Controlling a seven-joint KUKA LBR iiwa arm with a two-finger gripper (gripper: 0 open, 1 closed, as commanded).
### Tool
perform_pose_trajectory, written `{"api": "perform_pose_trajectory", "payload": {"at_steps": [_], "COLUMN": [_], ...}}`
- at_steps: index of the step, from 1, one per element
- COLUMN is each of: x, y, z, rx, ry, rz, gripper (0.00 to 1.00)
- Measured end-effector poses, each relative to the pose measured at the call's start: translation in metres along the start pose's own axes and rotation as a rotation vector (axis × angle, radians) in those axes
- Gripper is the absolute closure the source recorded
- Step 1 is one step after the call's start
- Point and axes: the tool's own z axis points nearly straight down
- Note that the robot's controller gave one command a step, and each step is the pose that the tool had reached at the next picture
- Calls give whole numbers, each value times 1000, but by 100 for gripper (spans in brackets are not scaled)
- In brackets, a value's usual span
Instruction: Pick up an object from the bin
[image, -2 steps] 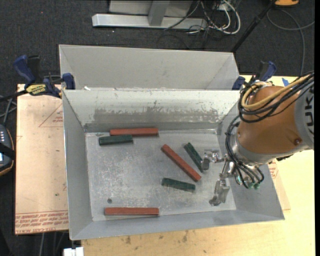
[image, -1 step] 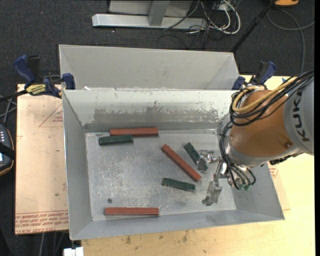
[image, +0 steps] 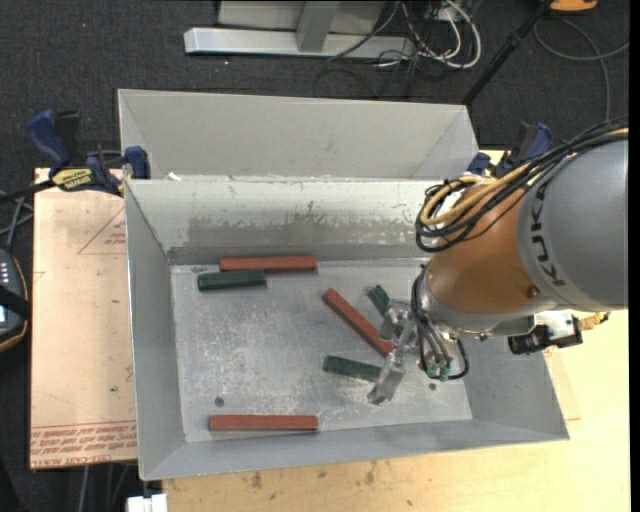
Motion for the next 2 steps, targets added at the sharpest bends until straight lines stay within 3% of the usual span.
{"api": "perform_pose_trajectory", "payload": {"at_steps": [1,2], "x": [-37,-37], "y": [-1,-1], "z": [68,68], "rx": [-1,-1], "ry": [0,0], "rz": [-231,-231], "gripper": [100,100]}}
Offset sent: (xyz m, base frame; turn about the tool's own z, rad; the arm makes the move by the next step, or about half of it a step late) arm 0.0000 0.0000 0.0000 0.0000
